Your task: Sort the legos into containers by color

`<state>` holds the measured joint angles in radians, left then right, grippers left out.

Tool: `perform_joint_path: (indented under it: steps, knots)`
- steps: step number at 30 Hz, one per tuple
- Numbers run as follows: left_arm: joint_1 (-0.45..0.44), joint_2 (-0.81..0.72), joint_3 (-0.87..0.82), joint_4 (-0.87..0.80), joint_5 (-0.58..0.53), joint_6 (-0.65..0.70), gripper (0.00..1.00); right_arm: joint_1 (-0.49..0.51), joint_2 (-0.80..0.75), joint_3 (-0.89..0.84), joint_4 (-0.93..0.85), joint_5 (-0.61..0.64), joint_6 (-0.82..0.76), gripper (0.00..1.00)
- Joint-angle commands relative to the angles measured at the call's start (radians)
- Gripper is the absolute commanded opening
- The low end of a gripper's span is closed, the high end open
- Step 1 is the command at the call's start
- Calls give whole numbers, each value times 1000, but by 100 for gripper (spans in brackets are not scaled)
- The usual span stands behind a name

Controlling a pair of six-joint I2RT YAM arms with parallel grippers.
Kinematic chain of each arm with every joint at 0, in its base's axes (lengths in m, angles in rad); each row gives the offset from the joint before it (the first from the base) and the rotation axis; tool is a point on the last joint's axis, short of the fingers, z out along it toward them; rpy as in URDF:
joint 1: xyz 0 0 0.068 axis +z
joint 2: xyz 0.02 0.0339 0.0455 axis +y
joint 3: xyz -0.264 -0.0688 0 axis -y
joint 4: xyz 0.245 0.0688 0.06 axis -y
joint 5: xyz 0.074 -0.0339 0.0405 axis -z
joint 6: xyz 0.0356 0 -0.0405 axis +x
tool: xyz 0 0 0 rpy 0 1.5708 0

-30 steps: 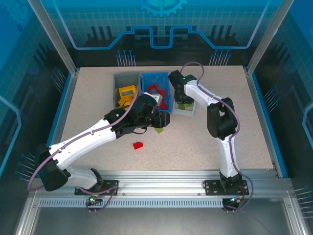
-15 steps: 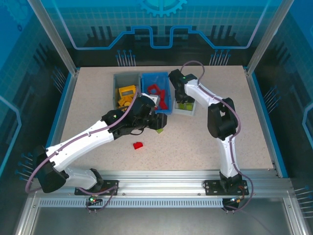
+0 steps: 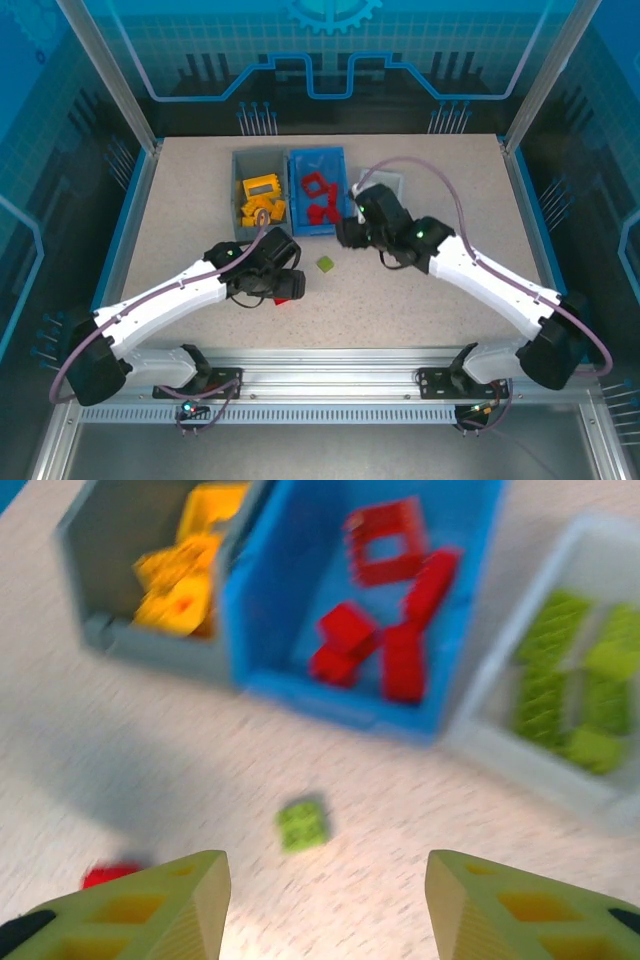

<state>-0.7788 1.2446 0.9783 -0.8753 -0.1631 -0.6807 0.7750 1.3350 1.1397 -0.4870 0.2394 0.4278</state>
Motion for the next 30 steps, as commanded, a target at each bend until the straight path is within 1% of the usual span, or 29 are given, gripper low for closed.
perform_joint_path:
  steps: [1,4,5,7,9,11,13,15,20,23,28,30]
  knots:
    - [6,16,-30,-42,8,-93,73,79,-33,-116,66,-127,-24,56]
    - [13,53,-38,-23,4,-34,75,135,-95,-198,71,-127,30,58]
    - [19,68,-41,-10,2,22,76,150,-114,-216,76,-127,56,59]
    - [45,100,-50,27,39,143,77,173,-143,-254,90,-119,92,59]
    - [82,144,-43,29,28,278,77,186,-162,-297,97,-111,127,59]
    - [118,173,-41,49,31,384,77,190,-179,-321,111,-116,151,60]
    - [146,200,-39,76,53,459,77,191,-189,-334,121,-130,172,61]
    - [156,224,-31,105,95,526,77,193,-196,-341,133,-158,196,61]
    - [159,338,35,89,129,589,76,216,-228,-373,169,-210,264,62]
    - [160,392,55,72,126,601,76,233,-253,-393,162,-203,295,63]
    - [160,423,52,81,113,594,76,243,-289,-416,148,-175,318,63]
    - [161,444,51,85,115,584,74,243,-291,-418,148,-170,322,63]
